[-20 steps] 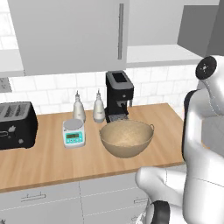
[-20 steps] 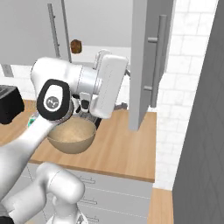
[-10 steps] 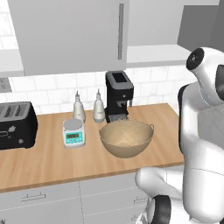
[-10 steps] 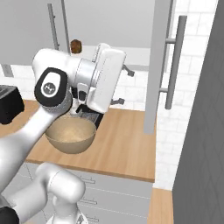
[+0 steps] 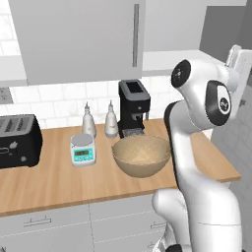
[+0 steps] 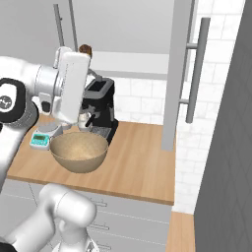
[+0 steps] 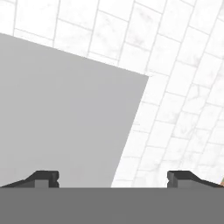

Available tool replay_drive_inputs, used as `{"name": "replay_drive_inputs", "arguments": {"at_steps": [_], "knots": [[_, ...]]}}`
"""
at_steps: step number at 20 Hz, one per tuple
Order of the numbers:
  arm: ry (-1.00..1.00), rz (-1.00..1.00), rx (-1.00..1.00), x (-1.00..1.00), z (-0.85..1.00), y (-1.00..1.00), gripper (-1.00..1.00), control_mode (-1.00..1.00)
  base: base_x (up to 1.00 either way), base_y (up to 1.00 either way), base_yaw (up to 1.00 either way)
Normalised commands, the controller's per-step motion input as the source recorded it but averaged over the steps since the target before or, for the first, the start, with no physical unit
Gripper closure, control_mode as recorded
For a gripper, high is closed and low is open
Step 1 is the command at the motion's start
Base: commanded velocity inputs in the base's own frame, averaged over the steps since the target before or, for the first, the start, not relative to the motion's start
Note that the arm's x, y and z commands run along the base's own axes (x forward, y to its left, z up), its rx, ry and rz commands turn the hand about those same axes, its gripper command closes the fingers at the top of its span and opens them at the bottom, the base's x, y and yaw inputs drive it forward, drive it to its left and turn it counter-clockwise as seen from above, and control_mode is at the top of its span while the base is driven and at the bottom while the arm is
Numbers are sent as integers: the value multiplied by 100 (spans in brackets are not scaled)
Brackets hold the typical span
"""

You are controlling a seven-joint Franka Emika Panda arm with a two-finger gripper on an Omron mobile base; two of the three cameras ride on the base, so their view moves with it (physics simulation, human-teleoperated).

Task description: Open the cabinet, pick up the bread from the cabinet and place it in the basket. Then move the basket to the dining counter.

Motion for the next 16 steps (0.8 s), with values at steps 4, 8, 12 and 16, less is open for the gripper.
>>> {"name": "replay_drive_inputs", "arguments": {"at_steps": [4,8,12,16], "knots": [[18,42,-13,1,18,100,-100,-100,0,0,0],[37,49,-15,0,31,97,-100,-100,0,0,0],[62,46,-25,3,30,60,-100,-100,0,0,0],[73,43,-29,33,13,24,-100,-100,0,0,0]]}}
